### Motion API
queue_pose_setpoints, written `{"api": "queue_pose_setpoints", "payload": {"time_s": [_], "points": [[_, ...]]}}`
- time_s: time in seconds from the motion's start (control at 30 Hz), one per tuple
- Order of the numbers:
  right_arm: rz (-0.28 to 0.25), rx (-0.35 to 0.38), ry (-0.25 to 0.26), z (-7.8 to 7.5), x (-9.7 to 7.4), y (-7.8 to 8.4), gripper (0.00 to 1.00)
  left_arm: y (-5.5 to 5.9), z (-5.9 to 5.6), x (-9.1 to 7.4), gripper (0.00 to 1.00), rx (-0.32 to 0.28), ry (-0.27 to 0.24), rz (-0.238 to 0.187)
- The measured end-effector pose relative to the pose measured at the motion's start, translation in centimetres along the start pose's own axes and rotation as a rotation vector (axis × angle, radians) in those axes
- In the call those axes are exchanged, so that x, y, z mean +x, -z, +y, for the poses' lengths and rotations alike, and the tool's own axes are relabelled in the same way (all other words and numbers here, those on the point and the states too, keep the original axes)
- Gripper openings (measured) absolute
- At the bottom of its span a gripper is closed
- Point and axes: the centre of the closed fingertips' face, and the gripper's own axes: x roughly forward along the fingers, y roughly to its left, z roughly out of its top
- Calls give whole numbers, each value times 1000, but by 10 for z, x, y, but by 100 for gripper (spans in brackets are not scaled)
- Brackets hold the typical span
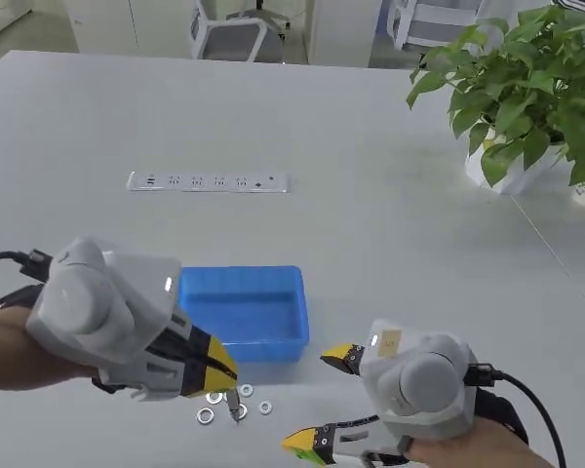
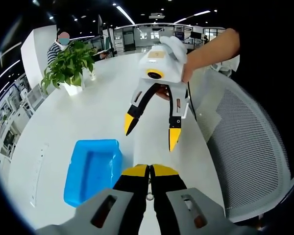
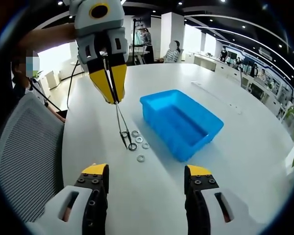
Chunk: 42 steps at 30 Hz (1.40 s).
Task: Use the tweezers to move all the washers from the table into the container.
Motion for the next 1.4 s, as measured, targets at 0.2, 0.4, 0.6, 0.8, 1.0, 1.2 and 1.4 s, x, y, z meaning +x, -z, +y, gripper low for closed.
{"api": "queue_pose_setpoints", "payload": {"time_s": [0.2,0.4,0.6,0.8,1.0,1.2,1.4], "points": [[-8,5,-4,1,1,-2,64,0,1,-1,5,-6,-6,-6],[-29,5,-19,3,5,-7,62,2,4,-2,5,-8,-7,-6],[-45,-26,-49,8,10,-12,57,3,3,-3,5,-10,-2,-8],[-46,-70,-88,11,19,-19,51,4,3,-5,5,-13,2,-7],[-44,-108,-126,17,27,-23,44,5,3,-5,5,-12,3,-4],[-45,-133,-162,23,34,-28,36,5,3,-6,5,-15,4,-5],[-42,-176,-197,31,44,-31,28,3,2,-5,5,-16,5,-6]]}}
